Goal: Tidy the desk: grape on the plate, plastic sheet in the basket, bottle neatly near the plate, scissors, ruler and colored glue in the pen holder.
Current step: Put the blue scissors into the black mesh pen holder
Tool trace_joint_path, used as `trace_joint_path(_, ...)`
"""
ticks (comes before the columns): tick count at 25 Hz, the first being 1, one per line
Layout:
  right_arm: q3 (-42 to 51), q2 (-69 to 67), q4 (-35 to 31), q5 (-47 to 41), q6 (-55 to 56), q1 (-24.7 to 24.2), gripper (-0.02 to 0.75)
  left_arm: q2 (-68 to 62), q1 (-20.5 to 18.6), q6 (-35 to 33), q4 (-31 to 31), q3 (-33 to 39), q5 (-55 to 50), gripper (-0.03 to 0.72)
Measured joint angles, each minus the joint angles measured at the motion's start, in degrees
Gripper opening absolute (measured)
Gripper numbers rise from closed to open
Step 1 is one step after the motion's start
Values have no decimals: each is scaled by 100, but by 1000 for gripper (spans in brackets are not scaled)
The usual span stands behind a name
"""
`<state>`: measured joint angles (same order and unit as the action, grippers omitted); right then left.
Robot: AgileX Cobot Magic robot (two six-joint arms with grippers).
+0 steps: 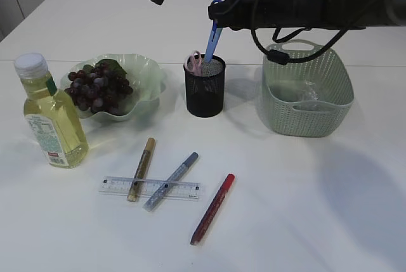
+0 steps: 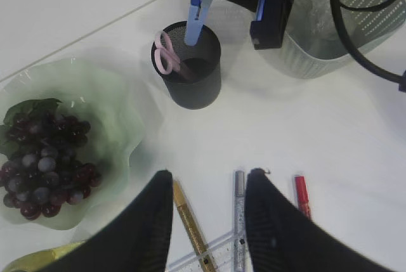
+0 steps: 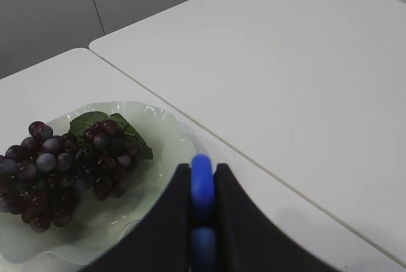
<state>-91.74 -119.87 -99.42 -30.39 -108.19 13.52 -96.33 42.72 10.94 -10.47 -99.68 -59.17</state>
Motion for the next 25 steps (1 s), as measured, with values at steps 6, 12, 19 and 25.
trace_joint_path(6,-81,-87,48,54,-26,56,72,0,0,0,-33,0,0,272)
trace_joint_path(12,-115,-87,60,156,-26,56,72,0,0,0,-38,0,0,268)
trace_joint_path(19,-115,-87,180,156,-40,56,73,0,0,0,-38,0,-18,259)
trace_joint_path(25,-115,-87,294,156,110,56,80,0,0,-9,-38,0,-18,257)
